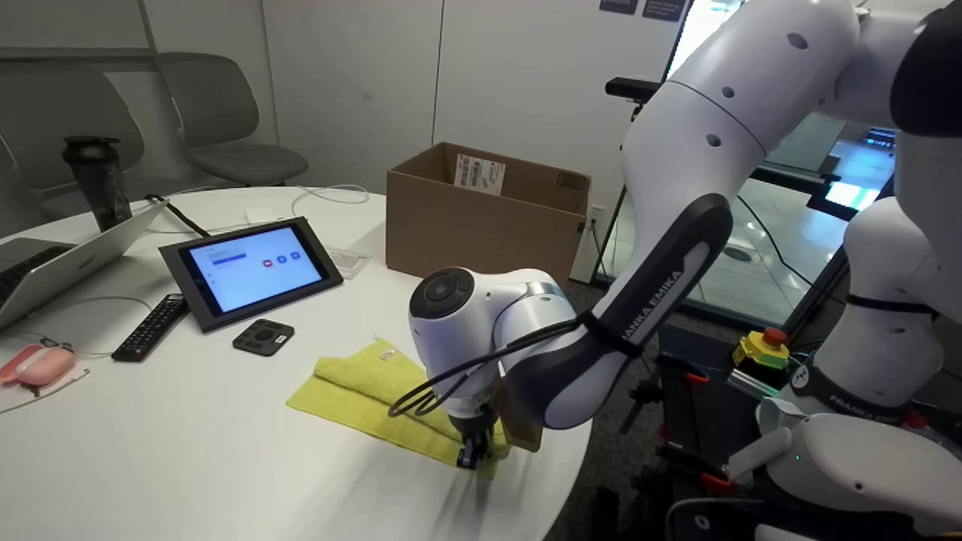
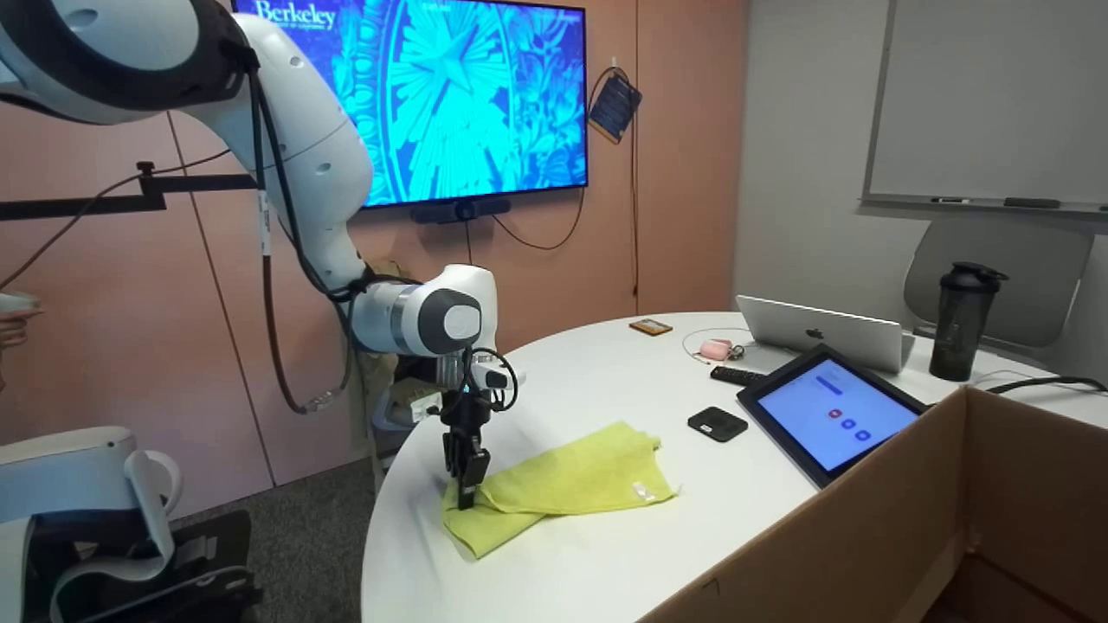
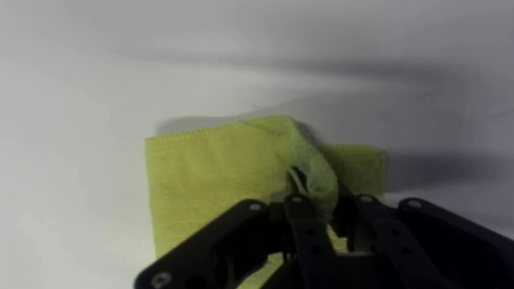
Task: Put the marker on the cloth and wrap it, then put it in the box
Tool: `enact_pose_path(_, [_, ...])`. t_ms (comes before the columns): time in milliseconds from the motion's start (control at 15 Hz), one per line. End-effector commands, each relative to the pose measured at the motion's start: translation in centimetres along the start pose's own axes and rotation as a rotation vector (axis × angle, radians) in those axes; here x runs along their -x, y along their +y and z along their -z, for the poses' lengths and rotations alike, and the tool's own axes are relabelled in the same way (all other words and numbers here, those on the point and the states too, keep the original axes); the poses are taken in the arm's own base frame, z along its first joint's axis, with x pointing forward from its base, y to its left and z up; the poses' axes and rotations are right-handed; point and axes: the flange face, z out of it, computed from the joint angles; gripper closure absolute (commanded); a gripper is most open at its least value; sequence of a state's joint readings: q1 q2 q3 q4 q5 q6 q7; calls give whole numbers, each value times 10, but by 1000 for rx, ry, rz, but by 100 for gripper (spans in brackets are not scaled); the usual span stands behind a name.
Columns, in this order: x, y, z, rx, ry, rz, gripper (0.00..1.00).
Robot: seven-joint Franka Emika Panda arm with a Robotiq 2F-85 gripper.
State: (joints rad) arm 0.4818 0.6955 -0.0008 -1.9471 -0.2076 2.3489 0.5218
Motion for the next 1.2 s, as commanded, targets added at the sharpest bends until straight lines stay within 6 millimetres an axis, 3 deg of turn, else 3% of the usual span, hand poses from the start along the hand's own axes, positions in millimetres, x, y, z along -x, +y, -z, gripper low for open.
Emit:
enact_pose_path(0, [-12,-15,3,54,0,-56,49])
enact_pose_path(400, [-14,-16,63,25,35,-72,3])
enact_pose_path(600, [-20,-7,92,13,74,-70,0])
enact_pose_path(733, [-30,11,105,-2,93,-92,0])
enact_pose_path(1133, [-79,76,107,-60,104,-191,0])
